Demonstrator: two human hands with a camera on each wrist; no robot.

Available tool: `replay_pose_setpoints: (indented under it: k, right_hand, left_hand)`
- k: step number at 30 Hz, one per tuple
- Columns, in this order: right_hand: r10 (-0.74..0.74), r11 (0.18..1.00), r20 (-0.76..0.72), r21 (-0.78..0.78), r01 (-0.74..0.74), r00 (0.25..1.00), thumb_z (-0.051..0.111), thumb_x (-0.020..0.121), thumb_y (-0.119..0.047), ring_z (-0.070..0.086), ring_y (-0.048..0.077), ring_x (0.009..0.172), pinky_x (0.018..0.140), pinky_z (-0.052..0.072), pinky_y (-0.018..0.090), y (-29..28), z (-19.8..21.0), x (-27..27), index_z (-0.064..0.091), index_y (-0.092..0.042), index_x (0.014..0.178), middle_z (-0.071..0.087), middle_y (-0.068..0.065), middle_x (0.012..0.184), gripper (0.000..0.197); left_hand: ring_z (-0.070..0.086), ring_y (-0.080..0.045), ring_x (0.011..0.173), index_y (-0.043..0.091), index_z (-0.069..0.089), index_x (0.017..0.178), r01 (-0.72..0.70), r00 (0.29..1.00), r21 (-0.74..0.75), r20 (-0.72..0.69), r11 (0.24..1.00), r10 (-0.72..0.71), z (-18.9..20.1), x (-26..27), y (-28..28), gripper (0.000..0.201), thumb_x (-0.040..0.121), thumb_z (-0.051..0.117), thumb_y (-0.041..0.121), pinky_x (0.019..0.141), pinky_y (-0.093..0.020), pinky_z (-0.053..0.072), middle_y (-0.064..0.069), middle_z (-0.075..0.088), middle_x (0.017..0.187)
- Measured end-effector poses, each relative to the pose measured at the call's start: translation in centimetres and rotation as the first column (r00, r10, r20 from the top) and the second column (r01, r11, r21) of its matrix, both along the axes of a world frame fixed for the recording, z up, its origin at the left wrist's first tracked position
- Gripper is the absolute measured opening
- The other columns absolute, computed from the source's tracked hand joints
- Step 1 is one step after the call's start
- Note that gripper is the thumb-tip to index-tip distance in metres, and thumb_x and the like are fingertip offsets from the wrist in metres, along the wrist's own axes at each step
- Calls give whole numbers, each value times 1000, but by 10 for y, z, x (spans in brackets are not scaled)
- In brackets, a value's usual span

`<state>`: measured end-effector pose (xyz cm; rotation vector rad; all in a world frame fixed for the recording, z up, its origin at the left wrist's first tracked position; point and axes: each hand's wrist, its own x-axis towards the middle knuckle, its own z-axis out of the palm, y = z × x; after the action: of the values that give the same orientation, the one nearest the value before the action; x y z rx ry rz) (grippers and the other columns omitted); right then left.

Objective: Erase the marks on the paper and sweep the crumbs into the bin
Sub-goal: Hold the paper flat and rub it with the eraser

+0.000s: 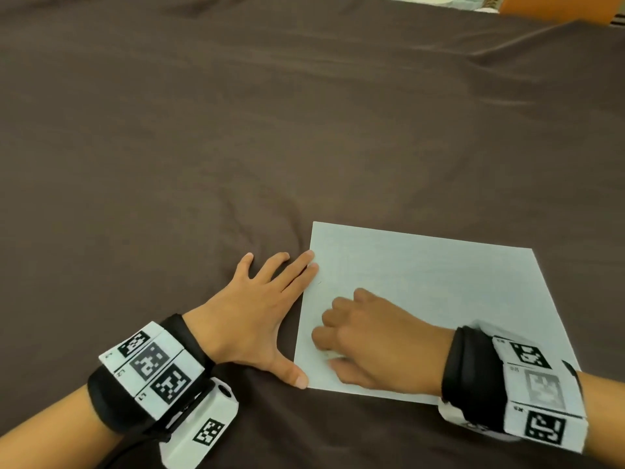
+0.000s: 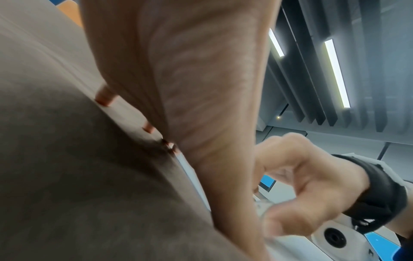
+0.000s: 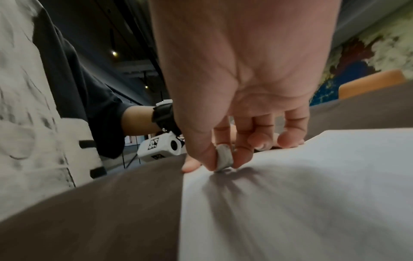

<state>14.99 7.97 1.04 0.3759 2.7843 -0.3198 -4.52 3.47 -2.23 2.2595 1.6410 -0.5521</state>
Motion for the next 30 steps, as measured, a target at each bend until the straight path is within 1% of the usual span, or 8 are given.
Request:
replay_pose_setpoints:
  k: [5,10,15,17,20,22,25,30]
  right_hand:
    - [-147,983,-35,105,150,988,40,97,-37,48,18,87,77,33,31,25,-3,-2,53,-20,114,57,2,99,27]
    - [17,1000,2,-27,-17,1000,41,98,-35,43,17,83,73,28,31,-2,0,1,53,-17,115,54,4,95,27]
    - [-167,978,-33,118,169,985,41,97,-37,50,19,87,75,35,30,33,-3,-5,52,-19,112,58,3,100,26]
    - [-111,988,-19,105,112,994,41,97,-34,50,21,87,75,33,31,26,-4,-2,52,-16,111,57,5,99,26]
    - [27,1000,33,-3,-27,999,42,97,-33,47,20,82,73,33,32,0,1,0,52,-14,113,52,5,91,27]
    - [-23,1000,21,13,23,1000,42,97,-34,48,20,83,73,37,33,10,2,-4,53,-15,111,53,4,92,26]
    - [-134,983,-15,124,135,991,41,96,-34,51,21,85,75,41,33,31,0,-3,53,-17,110,57,4,97,25]
    - [57,998,65,-30,-55,996,41,98,-32,43,19,81,73,33,32,0,5,-2,51,-14,116,46,3,89,28]
  left_hand:
    - [-18,-24,147,20,-30,149,7,1000,5,-7,1000,-7,0,0,1,143,54,41,101,118,-59,1,8,-36,155]
    - [-19,-24,147,19,-31,148,0,1000,-2,-6,1000,0,1,1,0,142,56,43,99,118,-58,-1,8,-36,155]
    - [-19,-24,147,20,-31,148,9,1000,0,-22,1000,-9,1,1,1,143,55,40,100,118,-59,1,8,-37,155]
    - [-19,-24,147,20,-32,148,7,1000,-1,-17,1000,-7,1,1,1,143,55,40,100,118,-59,0,8,-37,155]
    - [-19,-24,147,20,-32,148,3,1000,-9,-5,1000,-3,0,1,1,142,55,41,100,118,-59,-1,8,-36,155]
    - [-20,-24,147,20,-33,147,5,1000,-9,-5,1000,-5,-1,0,1,143,54,40,101,118,-59,-1,9,-38,154]
    - [-21,-24,147,20,-33,147,5,1000,-9,-3,1000,-5,-1,0,1,143,54,40,101,118,-60,0,9,-38,154]
    - [-22,-24,146,19,-33,147,-6,1000,-30,1,1000,6,2,1,1,143,56,43,98,118,-59,-3,9,-38,154]
